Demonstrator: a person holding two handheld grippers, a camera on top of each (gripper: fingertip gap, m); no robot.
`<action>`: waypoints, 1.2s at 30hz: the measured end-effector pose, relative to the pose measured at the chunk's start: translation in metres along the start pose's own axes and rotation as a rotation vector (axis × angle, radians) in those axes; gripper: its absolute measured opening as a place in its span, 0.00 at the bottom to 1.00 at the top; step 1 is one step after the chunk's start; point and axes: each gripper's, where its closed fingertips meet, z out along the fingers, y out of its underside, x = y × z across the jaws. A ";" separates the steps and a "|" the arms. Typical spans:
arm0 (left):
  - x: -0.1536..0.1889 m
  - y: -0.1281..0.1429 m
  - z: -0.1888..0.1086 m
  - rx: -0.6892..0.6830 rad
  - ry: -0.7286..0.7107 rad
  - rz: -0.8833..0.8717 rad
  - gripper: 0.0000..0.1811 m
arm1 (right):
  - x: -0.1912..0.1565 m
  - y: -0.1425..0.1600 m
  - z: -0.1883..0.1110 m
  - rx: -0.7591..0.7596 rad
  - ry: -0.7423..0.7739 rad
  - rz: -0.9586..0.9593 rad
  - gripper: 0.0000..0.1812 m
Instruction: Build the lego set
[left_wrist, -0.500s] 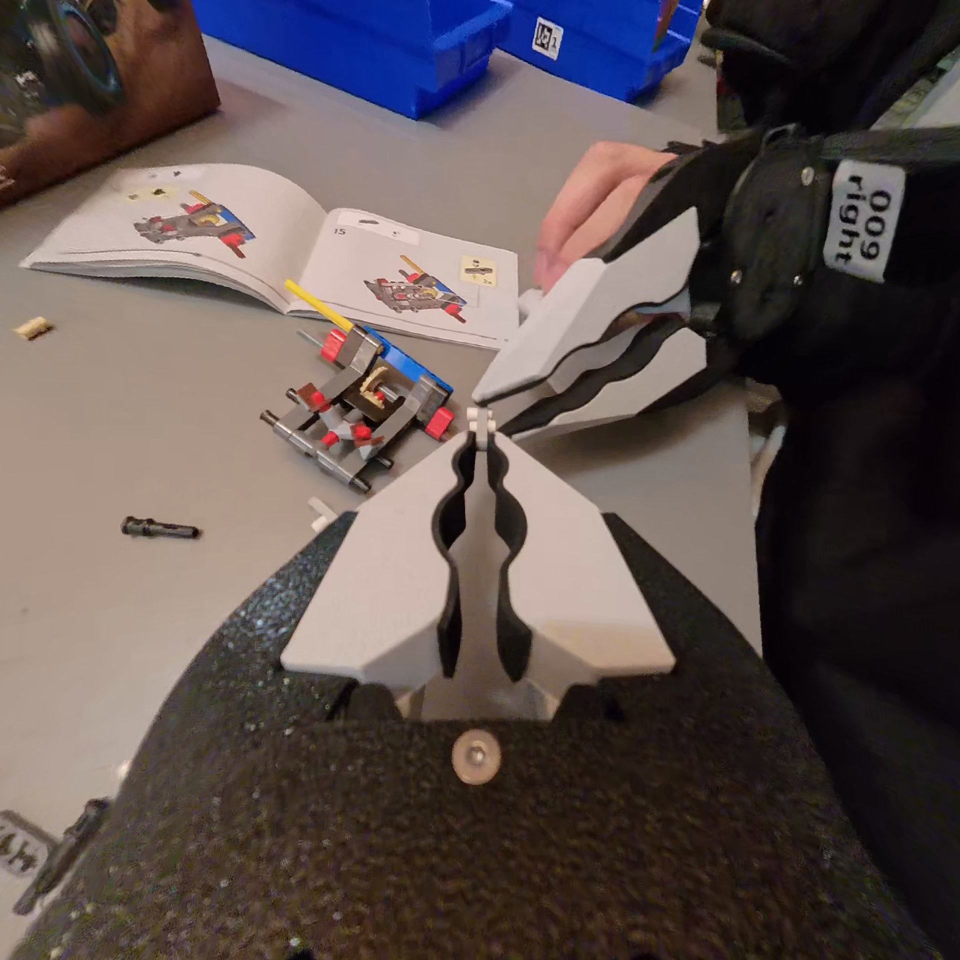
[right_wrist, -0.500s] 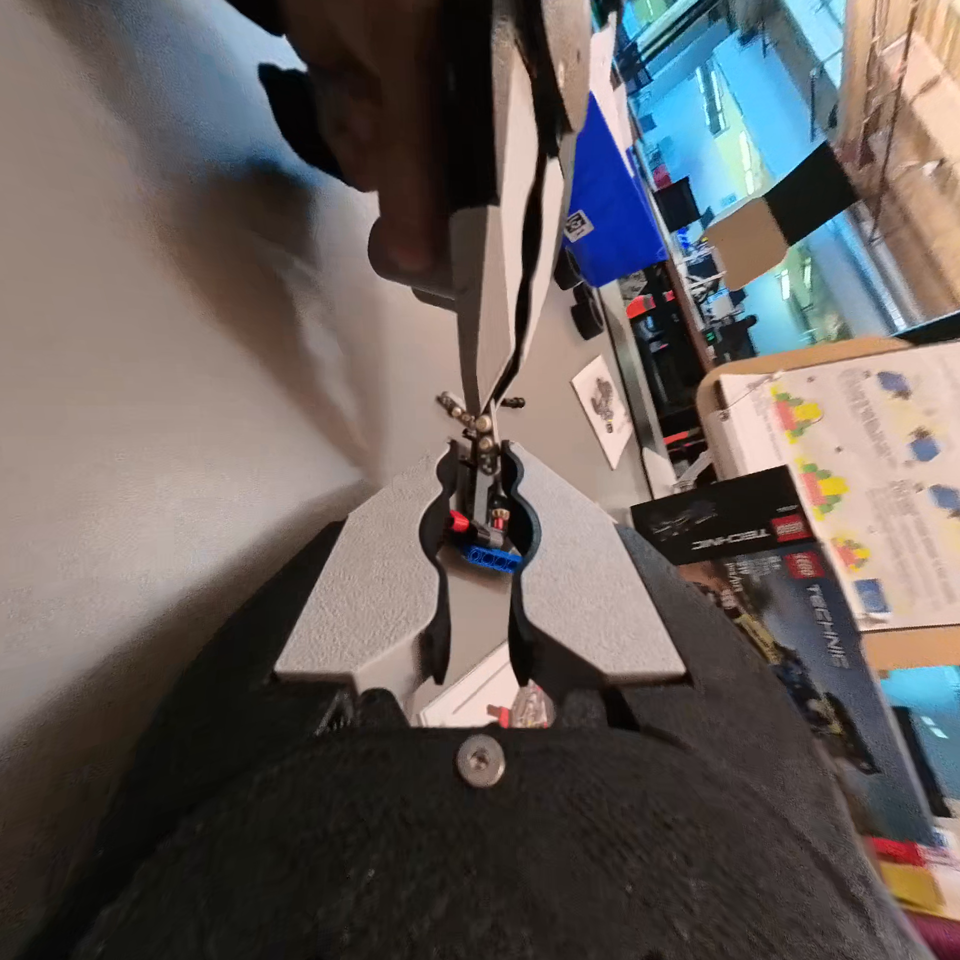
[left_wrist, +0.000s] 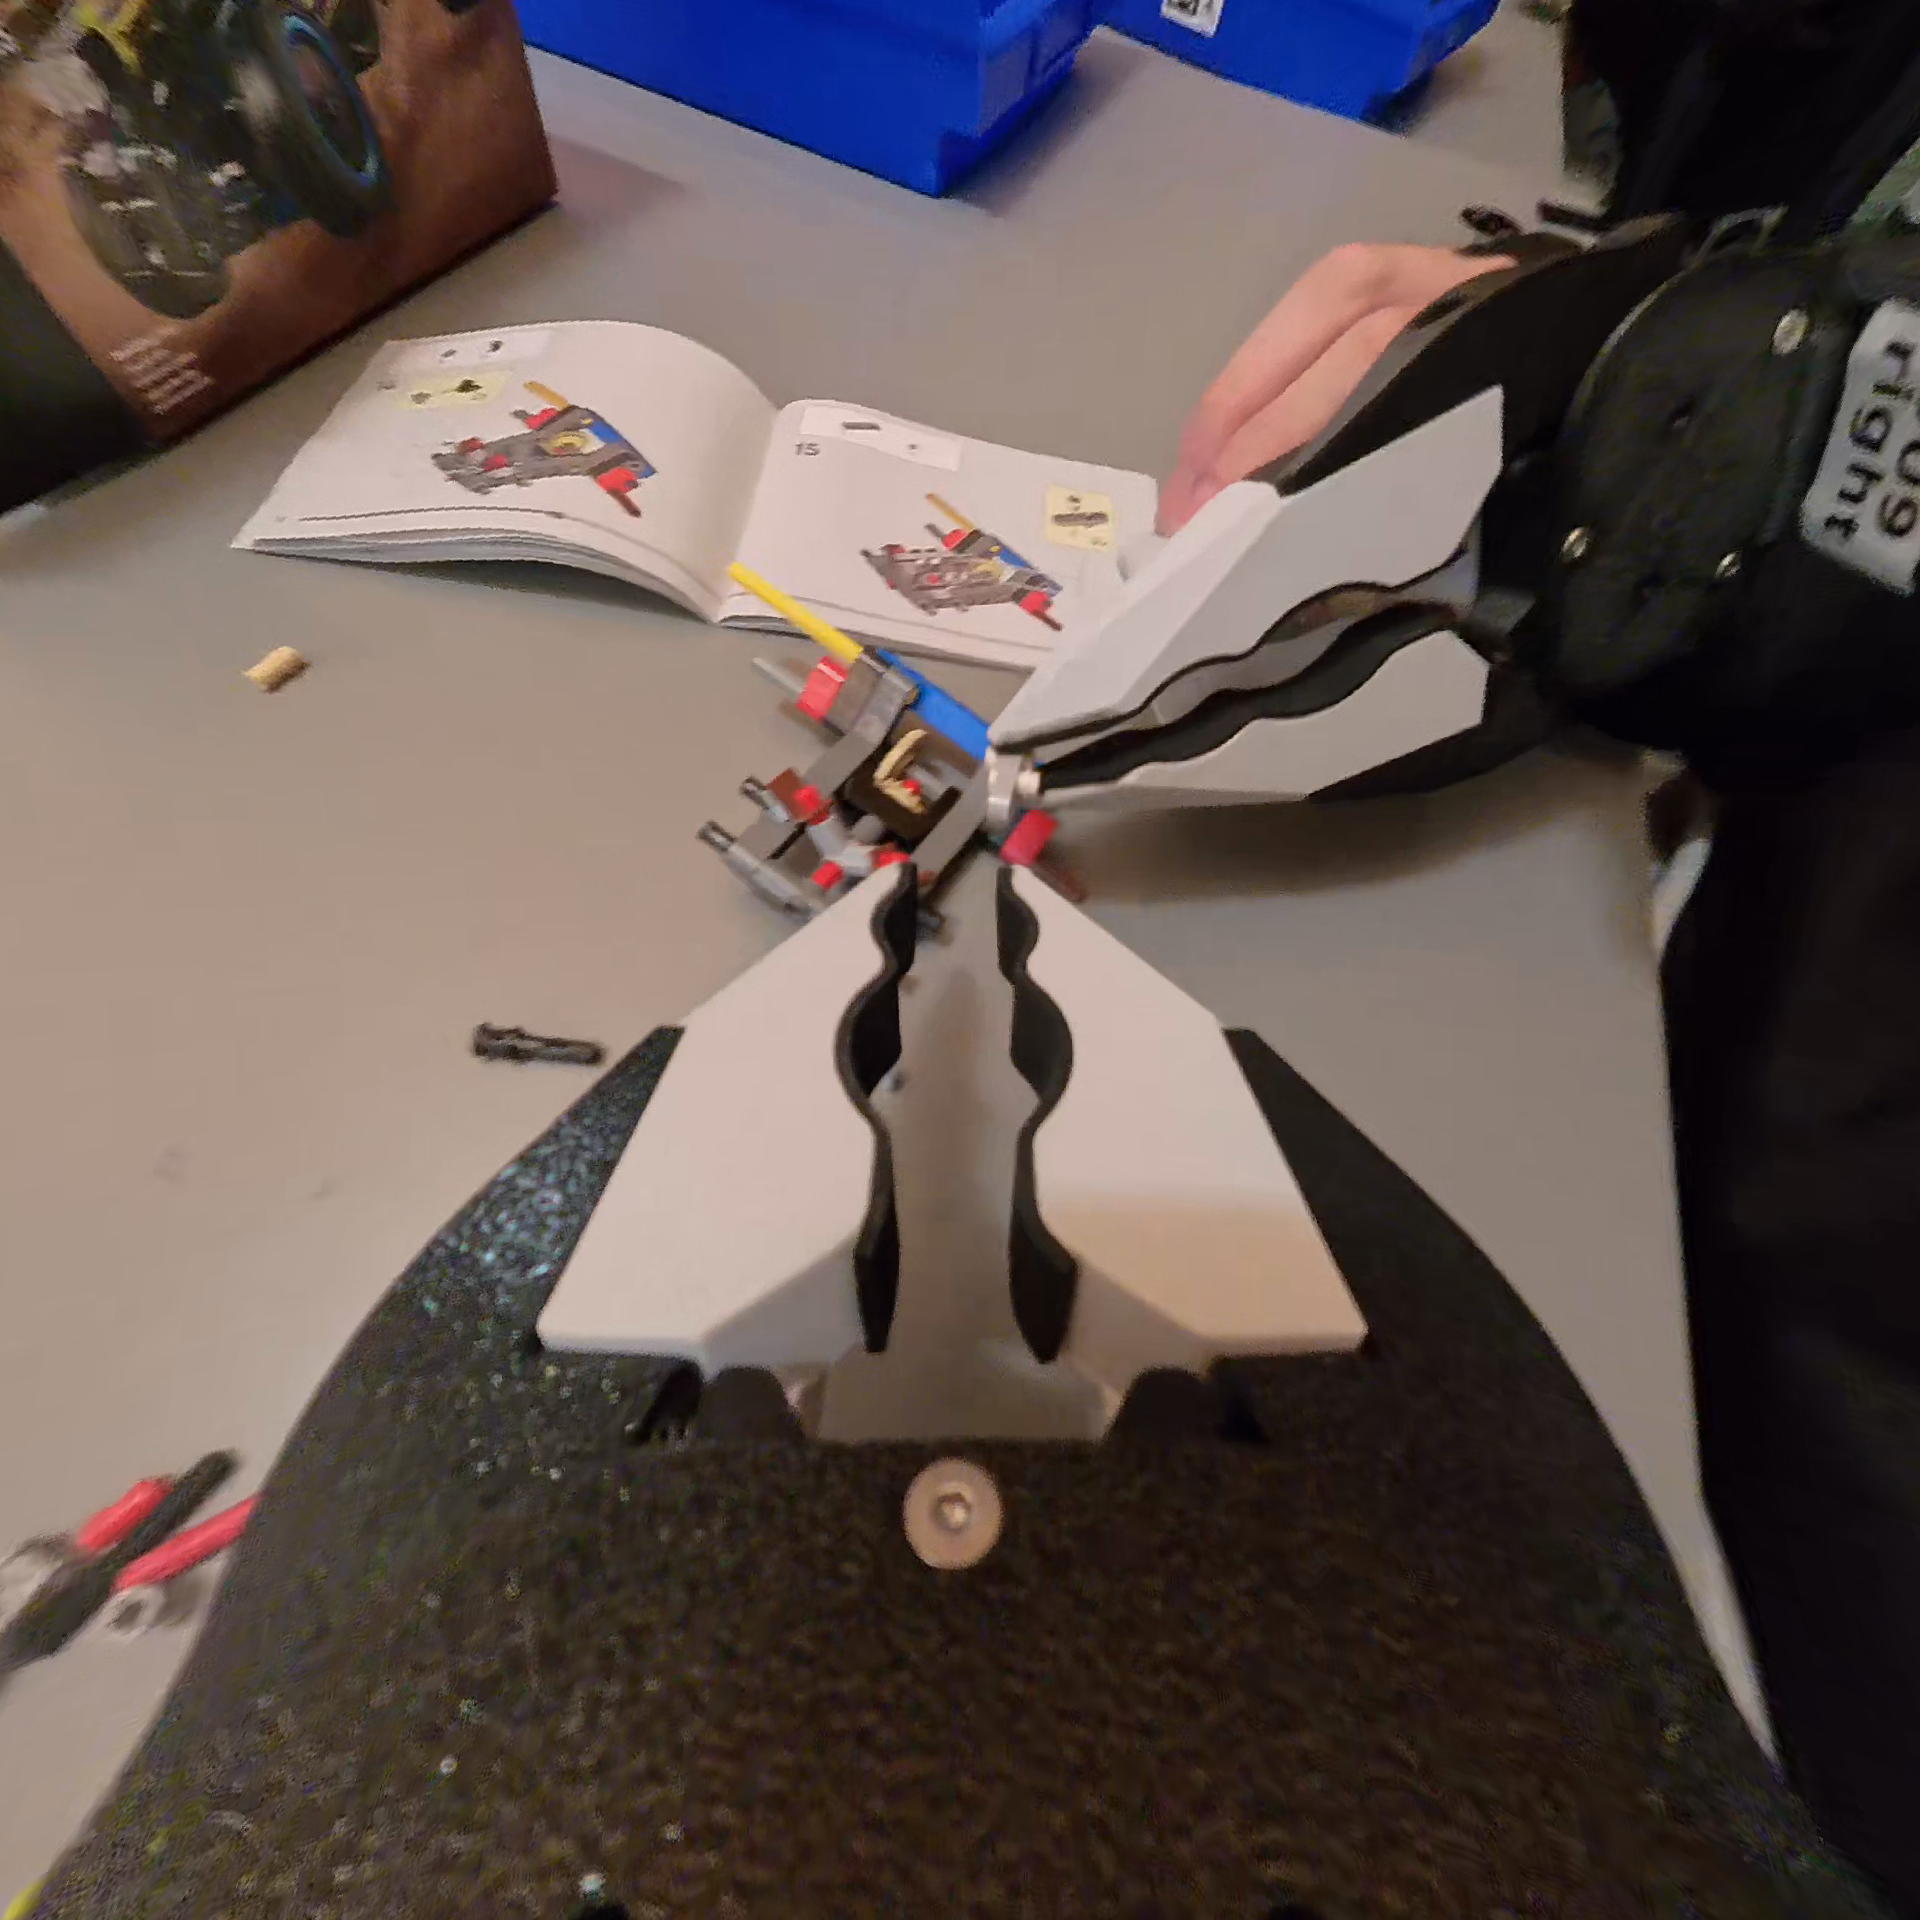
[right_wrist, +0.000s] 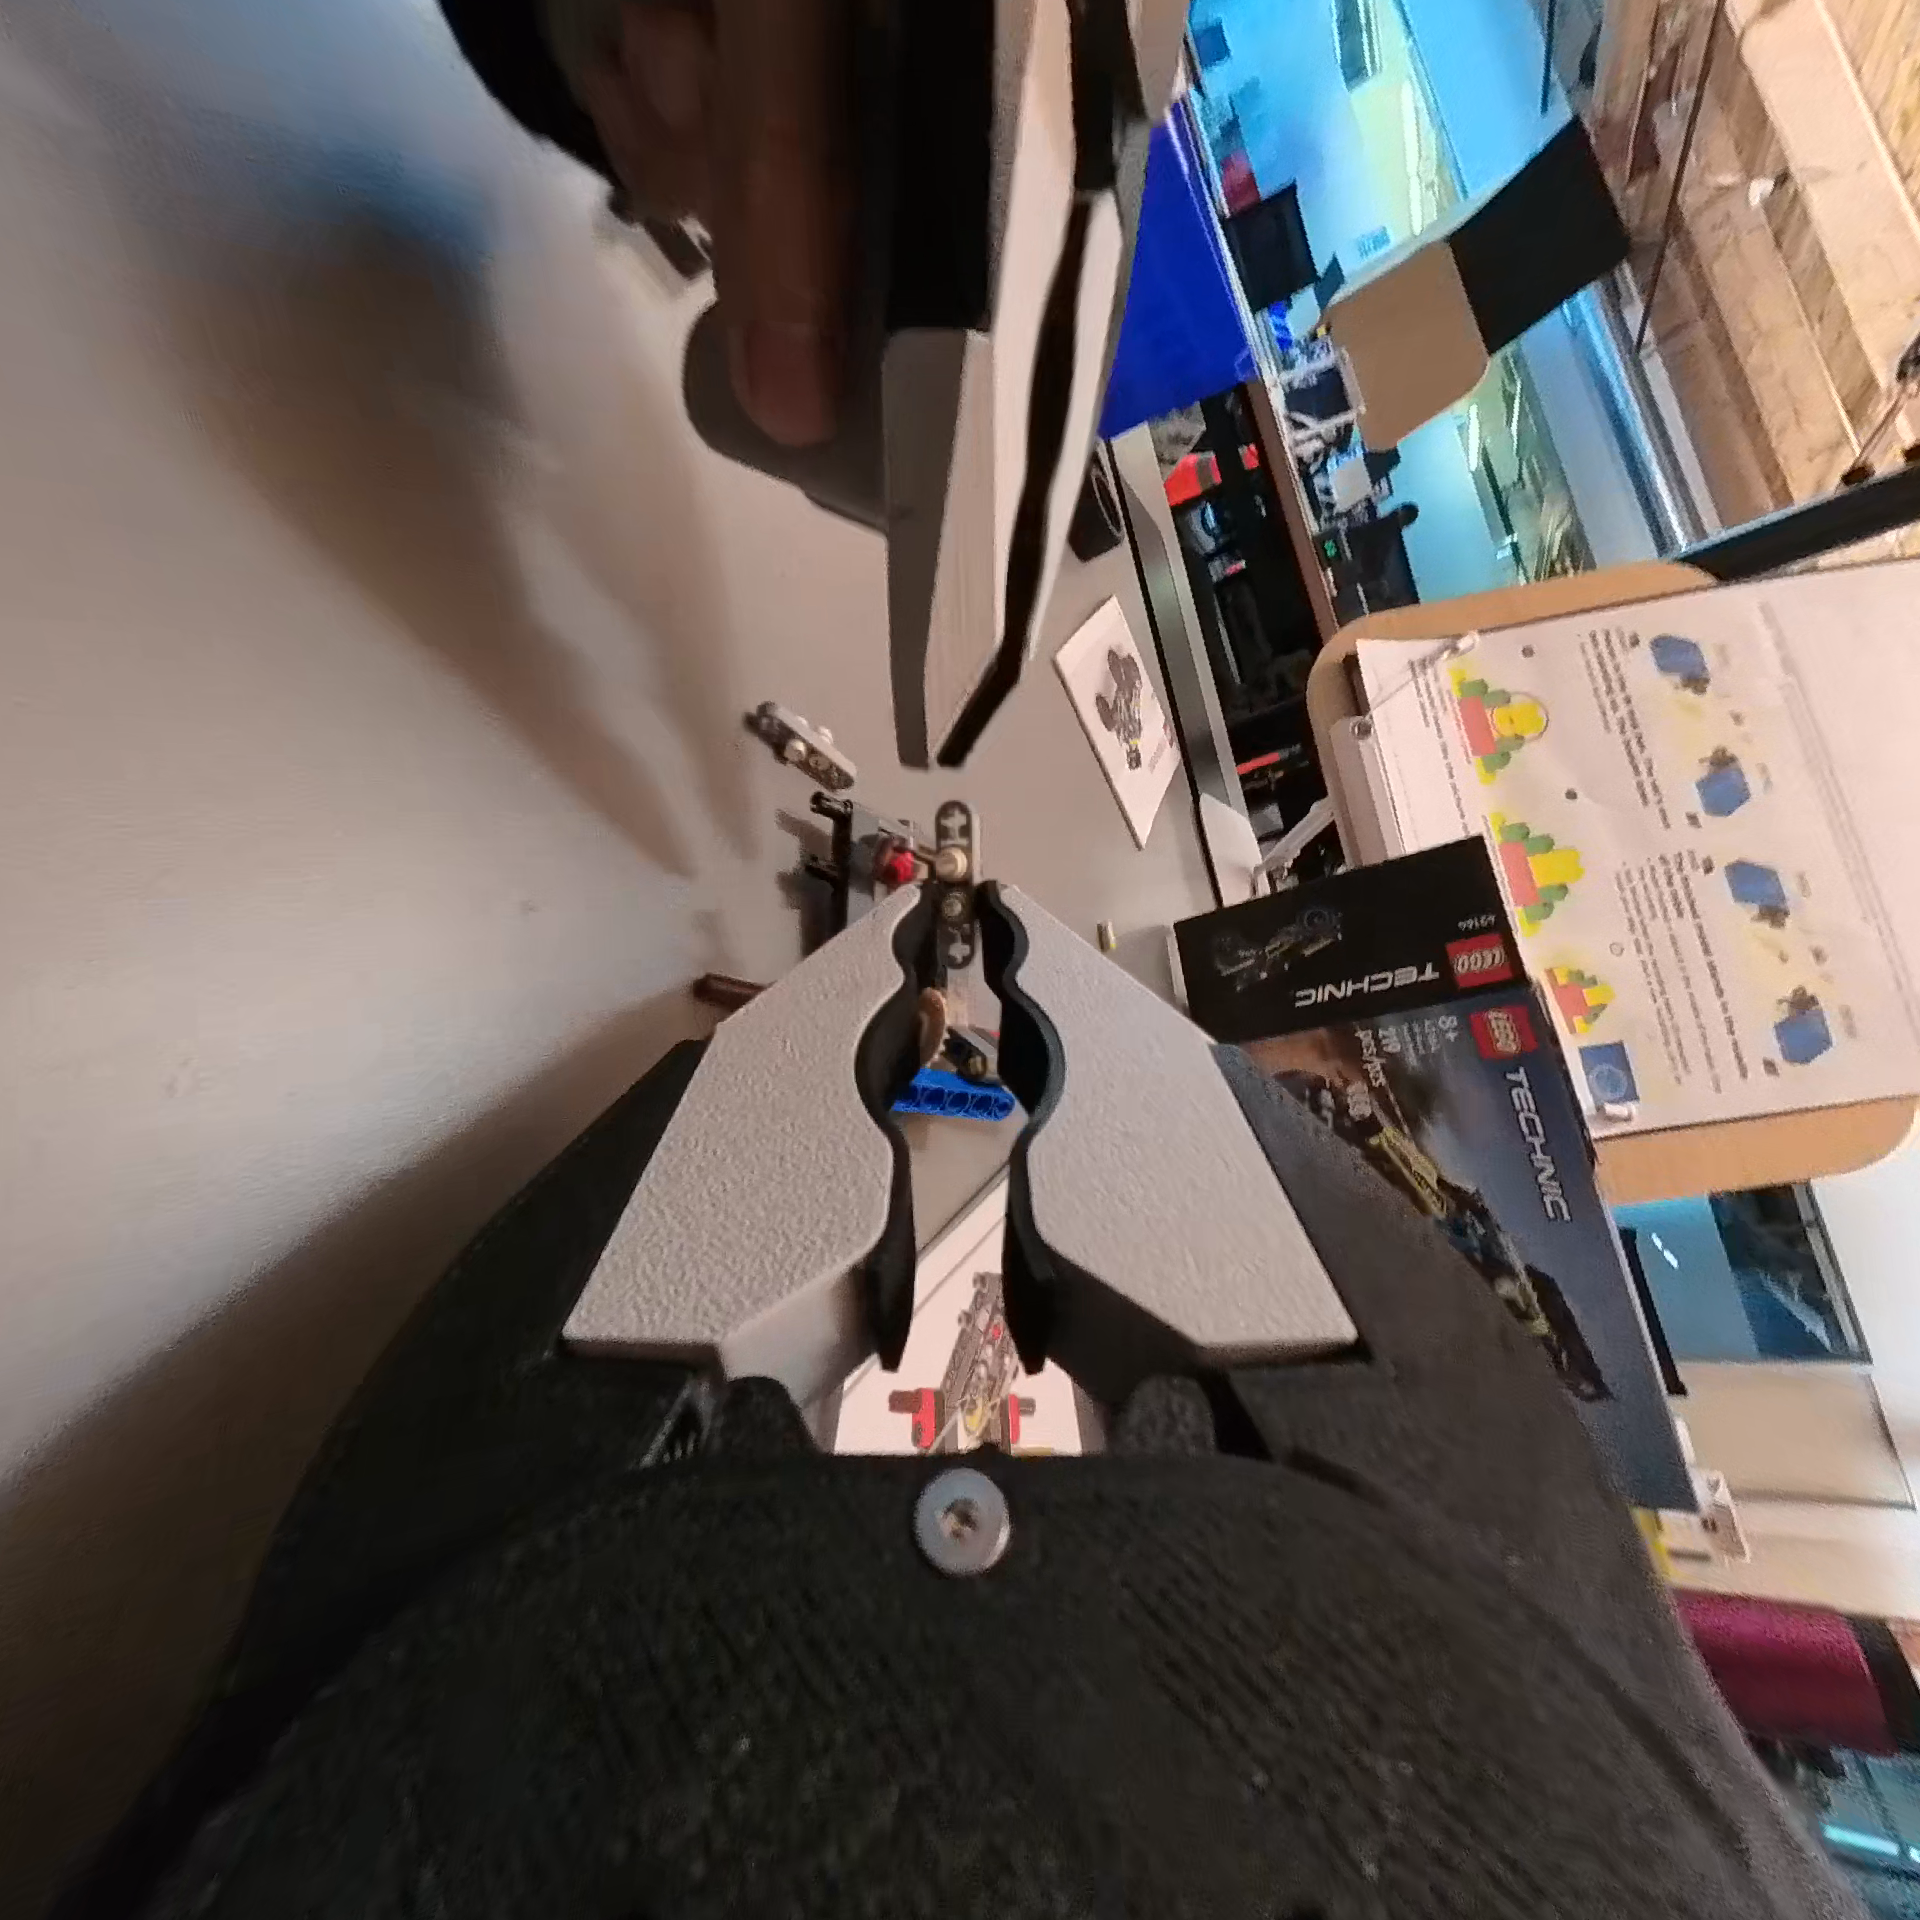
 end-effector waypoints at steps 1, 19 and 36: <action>-0.005 0.001 -0.002 -0.005 -0.017 0.021 0.08 | -0.001 0.004 0.002 -0.023 -0.011 0.015 0.03; -0.031 0.024 0.010 -0.262 0.006 0.609 0.12 | -0.013 0.022 0.019 -0.152 -0.092 0.030 0.03; -0.019 0.030 0.030 -0.261 0.084 0.473 0.10 | -0.010 0.029 0.021 -0.244 -0.061 -0.002 0.03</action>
